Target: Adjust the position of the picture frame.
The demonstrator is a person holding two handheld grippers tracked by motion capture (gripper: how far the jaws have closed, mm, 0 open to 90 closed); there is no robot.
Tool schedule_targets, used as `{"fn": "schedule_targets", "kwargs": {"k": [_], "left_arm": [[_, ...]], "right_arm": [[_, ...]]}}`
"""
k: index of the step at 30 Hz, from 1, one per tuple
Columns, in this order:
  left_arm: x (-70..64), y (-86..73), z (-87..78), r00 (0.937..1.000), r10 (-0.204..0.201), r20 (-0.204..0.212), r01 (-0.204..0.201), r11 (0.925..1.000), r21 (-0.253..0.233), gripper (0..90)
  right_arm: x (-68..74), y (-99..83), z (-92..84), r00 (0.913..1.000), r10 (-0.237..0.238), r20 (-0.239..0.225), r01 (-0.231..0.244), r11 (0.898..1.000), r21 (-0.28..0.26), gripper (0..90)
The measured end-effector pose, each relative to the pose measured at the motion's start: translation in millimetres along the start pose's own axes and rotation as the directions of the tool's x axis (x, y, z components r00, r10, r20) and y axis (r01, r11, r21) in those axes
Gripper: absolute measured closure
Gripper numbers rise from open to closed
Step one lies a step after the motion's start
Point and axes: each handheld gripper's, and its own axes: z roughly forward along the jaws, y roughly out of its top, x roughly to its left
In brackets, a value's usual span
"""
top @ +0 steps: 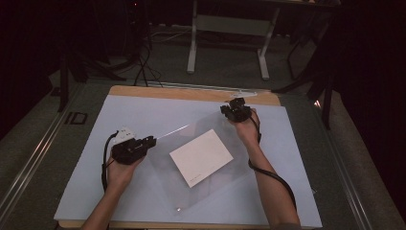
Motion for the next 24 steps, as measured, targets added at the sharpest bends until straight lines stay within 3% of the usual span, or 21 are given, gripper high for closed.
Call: {"fn": "schedule_targets", "kwargs": {"k": [13,18,24], "left_arm": [[46.7,25.4,22.4,0.9958,-0.091,-0.007,0.091,0.9956,0.020,77.8],[57.1,29.3,36.0,0.9938,-0.110,-0.014,0.110,0.9929,0.043,77.8],[65.1,24.4,57.9,0.9858,-0.168,-0.012,0.168,0.9837,0.063,77.9]], "right_arm": [[2.9,-17.9,-26.4,0.9998,-0.011,-0.015,0.011,1.000,0.010,85.3],[4.2,-31.9,-34.9,0.9993,-0.014,-0.036,0.014,1.000,0.020,84.8],[2.3,-43.7,-42.8,0.9990,0.013,-0.043,-0.012,1.000,0.022,83.2]]}}
